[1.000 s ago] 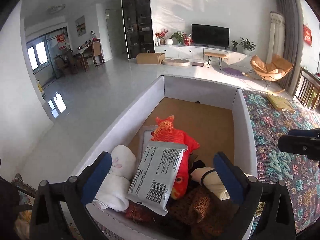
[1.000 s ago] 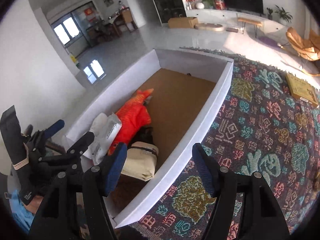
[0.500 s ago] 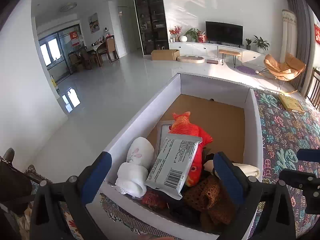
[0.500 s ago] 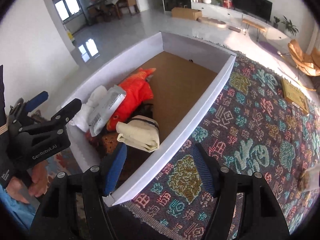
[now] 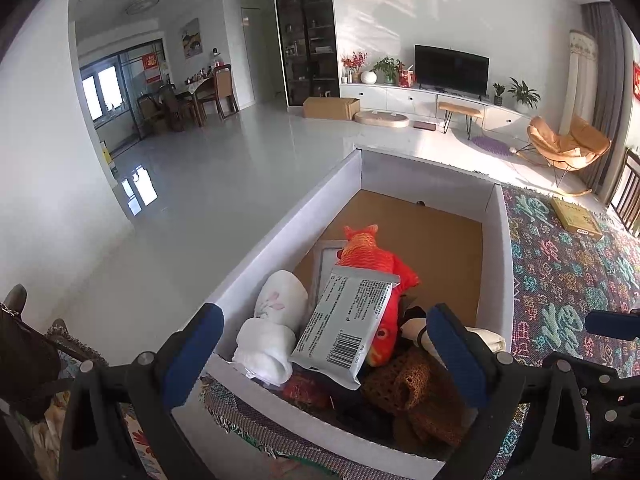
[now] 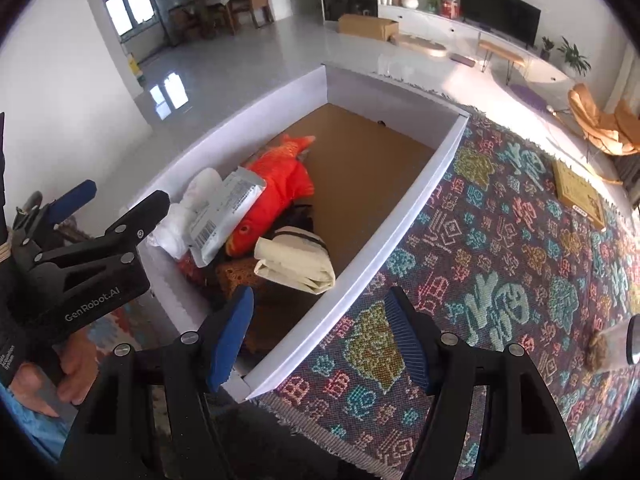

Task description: Organize soft objects

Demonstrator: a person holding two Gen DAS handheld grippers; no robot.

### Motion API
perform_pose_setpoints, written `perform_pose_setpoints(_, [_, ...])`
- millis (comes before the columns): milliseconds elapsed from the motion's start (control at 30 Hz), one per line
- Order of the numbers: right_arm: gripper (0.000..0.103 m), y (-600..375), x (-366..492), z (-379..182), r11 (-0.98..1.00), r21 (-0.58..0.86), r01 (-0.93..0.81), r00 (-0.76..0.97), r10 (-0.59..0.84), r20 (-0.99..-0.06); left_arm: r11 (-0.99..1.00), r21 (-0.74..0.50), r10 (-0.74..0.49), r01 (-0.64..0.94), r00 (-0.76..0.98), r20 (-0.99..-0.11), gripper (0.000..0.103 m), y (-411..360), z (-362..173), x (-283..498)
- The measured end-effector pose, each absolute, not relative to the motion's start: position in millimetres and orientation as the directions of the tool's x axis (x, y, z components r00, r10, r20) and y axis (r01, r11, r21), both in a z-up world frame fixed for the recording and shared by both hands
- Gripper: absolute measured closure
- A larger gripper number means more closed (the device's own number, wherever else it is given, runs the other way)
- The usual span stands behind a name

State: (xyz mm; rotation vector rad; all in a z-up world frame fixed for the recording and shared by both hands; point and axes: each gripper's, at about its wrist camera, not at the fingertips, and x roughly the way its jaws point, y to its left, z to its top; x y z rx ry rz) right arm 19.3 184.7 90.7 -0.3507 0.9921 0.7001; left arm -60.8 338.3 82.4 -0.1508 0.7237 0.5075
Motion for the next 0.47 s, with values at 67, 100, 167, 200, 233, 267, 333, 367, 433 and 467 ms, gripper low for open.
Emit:
perform_pose_setpoints(67, [0.031, 186.3, 18.6, 90.3, 0.730, 0.036, -0.683, 0.356, 0.375, -0.856, 0.868, 0.041, 0.392, -0.495, 0.633, -0.668, 0.002, 338.3, 81.8, -60.3])
perform_pose_setpoints(100, [0.031, 186.7, 18.3, 89.9, 0.730, 0.035, -0.683, 0.356, 0.374, -0.856, 0.868, 0.043, 0.394, -0.495, 0.632, -0.667, 0.002, 338.2, 81.9, -60.3])
perform_pose_setpoints(167, [0.031, 187.3, 18.0, 89.5, 0.728, 0.034, -0.685, 0.354, 0.373, -0.857, 0.866, 0.045, 0.396, -0.497, 0.629, -0.669, 0.002, 338.6, 81.3, -60.0])
perform_pose_setpoints(200, [0.031, 187.4, 18.0, 89.2, 0.728, 0.033, -0.685, 0.355, 0.373, -0.857, 0.866, 0.045, 0.397, -0.498, 0.629, -0.669, 0.002, 338.6, 81.2, -59.9])
perform_pose_setpoints(233, [0.031, 187.6, 17.8, 89.0, 0.728, 0.030, -0.685, 0.357, 0.372, -0.857, 0.865, 0.045, 0.397, -0.499, 0.629, -0.669, 0.002, 338.8, 81.2, -59.8])
perform_pose_setpoints(267, [0.031, 187.5, 17.1, 89.0, 0.727, 0.029, -0.686, 0.358, 0.372, -0.856, 0.866, 0.043, 0.396, -0.499, 0.629, -0.668, 0.002, 339.0, 81.3, -59.5])
perform_pose_setpoints(333, [0.031, 187.3, 17.1, 88.8, 0.729, 0.027, -0.684, 0.362, 0.372, -0.855, 0.866, 0.042, 0.396, -0.498, 0.631, -0.668, 0.002, 339.1, 81.1, -59.5])
perform_pose_setpoints(367, [0.031, 186.7, 17.5, 88.6, 0.729, 0.029, -0.683, 0.362, 0.374, -0.854, 0.863, 0.044, 0.400, -0.503, 0.629, -0.666, 0.002, 339.2, 80.8, -59.8])
perform_pose_setpoints(433, [0.031, 184.9, 18.2, 88.6, 0.731, 0.036, -0.682, 0.362, 0.380, -0.851, 0.857, 0.044, 0.413, -0.514, 0.632, -0.656, 0.002, 338.8, 80.5, -61.6])
perform_pose_setpoints(467, [0.031, 183.7, 18.2, 89.3, 0.732, 0.039, -0.680, 0.364, 0.384, -0.848, 0.855, 0.048, 0.419, -0.516, 0.634, -0.650, 0.002, 338.0, 81.0, -62.2])
